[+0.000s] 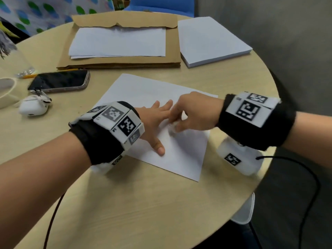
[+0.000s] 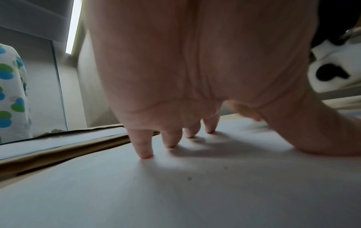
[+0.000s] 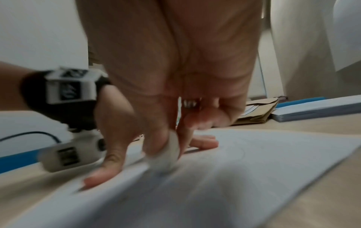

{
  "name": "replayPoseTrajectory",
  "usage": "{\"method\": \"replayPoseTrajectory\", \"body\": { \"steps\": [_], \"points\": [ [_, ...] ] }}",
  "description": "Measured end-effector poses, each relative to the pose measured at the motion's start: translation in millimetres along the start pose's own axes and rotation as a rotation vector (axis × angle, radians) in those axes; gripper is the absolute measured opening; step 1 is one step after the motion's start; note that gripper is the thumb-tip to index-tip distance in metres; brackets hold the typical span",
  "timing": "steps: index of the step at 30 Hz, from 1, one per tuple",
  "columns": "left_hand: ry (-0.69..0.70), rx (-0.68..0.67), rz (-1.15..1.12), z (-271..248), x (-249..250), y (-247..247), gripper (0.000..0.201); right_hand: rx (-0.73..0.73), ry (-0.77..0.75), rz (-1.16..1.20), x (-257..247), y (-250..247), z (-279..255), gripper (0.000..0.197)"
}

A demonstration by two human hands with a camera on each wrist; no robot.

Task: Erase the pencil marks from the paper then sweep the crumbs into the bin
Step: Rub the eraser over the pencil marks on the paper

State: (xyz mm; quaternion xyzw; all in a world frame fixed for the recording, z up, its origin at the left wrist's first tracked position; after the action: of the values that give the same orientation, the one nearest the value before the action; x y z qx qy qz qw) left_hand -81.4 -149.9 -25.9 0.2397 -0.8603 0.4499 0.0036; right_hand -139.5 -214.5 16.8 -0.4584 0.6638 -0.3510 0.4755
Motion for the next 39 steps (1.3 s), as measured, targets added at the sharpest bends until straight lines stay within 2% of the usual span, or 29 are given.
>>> {"method": "replayPoseTrajectory", "body": {
  "steps": [3, 7, 9, 14, 19, 24, 26, 29, 30, 35, 37, 39],
  "points": [
    [-0.007, -0.003, -0.009, 0, -1, 0, 0.122, 0.057, -0.012, 0.031, 3, 5, -3, 0.021],
    [-0.02, -0.014, 0.018, -1, 2, 1, 0.126, -0.07, 0.014, 0.025, 8, 13, -25, 0.024],
    [-0.013, -0.019, 0.027, -1, 4, 1, 0.125, -0.084, 0.035, 0.012, 7, 9, -20, 0.025],
    [-0.007, -0.026, 0.036, -2, 4, 0, 0.122, 0.093, 0.076, 0.074, 13, 3, -10, 0.024],
    [-0.037, -0.023, 0.061, -1, 3, 1, 0.126, -0.065, 0.099, 0.123, 13, 16, -31, 0.025],
    [-0.008, -0.022, 0.047, -1, 3, 0, 0.123, 0.079, 0.161, 0.204, 19, 3, -7, 0.02],
    [-0.022, -0.021, 0.053, -1, 3, 0, 0.124, 0.028, 0.135, 0.183, 20, 11, -16, 0.019],
    [-0.033, -0.023, 0.079, 0, 2, 1, 0.127, -0.131, 0.13, 0.207, 20, 23, -35, 0.016],
    [-0.031, -0.028, 0.085, 1, 1, 2, 0.128, -0.137, 0.142, 0.228, 21, 22, -34, 0.015],
    [-0.026, -0.023, 0.09, 0, 2, 0, 0.126, 0.088, 0.226, 0.258, 28, 4, -12, 0.023],
    [-0.041, -0.028, 0.081, -1, 3, 0, 0.126, 0.048, 0.198, 0.232, 24, 13, -21, 0.023],
    [-0.049, -0.027, 0.089, -2, 3, 0, 0.127, -0.06, 0.157, 0.224, 17, 24, -36, 0.02]
  ]
}}
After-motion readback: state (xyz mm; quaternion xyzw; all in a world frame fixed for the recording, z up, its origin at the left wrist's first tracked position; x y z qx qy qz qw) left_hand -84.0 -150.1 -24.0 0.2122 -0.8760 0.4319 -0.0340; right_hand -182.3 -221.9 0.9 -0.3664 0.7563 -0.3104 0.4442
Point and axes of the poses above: each hand's wrist, its own z-axis towards the middle knuckle, its own y-axis out of the palm, x = y × z, the point moved 6 cm from there along z, towards the middle knuckle, and after that the axes turned 1 degree about -y, right-handed, at the moved point
